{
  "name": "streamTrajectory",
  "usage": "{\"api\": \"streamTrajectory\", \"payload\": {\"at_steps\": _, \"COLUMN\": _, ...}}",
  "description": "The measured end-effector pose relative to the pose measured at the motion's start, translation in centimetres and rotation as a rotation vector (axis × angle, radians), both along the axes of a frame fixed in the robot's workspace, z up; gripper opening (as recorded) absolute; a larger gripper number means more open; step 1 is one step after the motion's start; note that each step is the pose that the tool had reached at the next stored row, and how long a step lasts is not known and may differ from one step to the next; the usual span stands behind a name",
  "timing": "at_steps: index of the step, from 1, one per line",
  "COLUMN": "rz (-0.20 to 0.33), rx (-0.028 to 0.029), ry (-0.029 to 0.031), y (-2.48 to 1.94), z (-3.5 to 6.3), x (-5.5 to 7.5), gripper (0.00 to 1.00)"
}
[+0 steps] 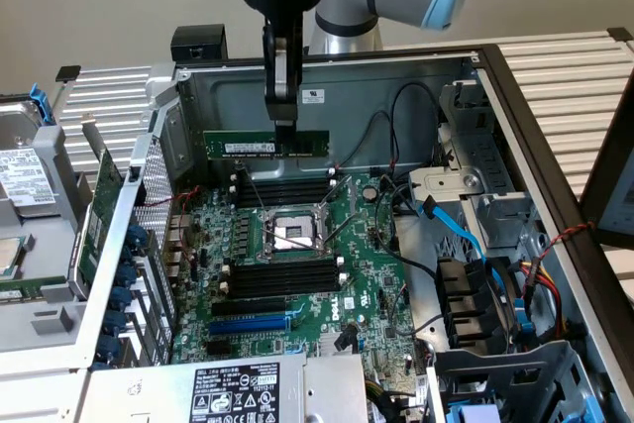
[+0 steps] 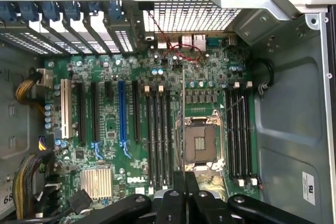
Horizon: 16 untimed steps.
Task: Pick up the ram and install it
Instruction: 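Pick up the ram and move it above insertion slot, then insert the ram into the slot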
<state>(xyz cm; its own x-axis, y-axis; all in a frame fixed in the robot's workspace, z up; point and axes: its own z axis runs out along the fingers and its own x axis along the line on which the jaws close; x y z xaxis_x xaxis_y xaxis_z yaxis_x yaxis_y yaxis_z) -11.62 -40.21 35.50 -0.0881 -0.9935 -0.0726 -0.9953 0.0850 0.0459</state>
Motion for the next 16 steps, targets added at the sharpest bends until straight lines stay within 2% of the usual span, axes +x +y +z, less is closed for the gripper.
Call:
{"api": "streamTrajectory", "payload": {"at_steps": 2, "rz": 0.000, "rx": 0.0067, "ry": 0.0001, "y": -0.04, "z": -0.01, "x": 0.00, "gripper": 0.13}}
{"api": "streamTrajectory", "payload": {"at_steps": 4, "rz": 0.000, "rx": 0.0171, "ry": 0.0005, "y": -0.10, "z": 0.00, "x": 0.03, "gripper": 0.13}}
{"api": "streamTrajectory", "payload": {"at_steps": 5, "rz": 0.001, "rx": 0.0205, "ry": 0.0006, "y": -0.11, "z": 0.00, "x": 0.04, "gripper": 0.13}}
{"api": "streamTrajectory", "payload": {"at_steps": 16, "rz": 0.010, "rx": 0.0221, "ry": 0.0032, "y": -0.11, "z": -0.03, "x": 0.28, "gripper": 0.13}}
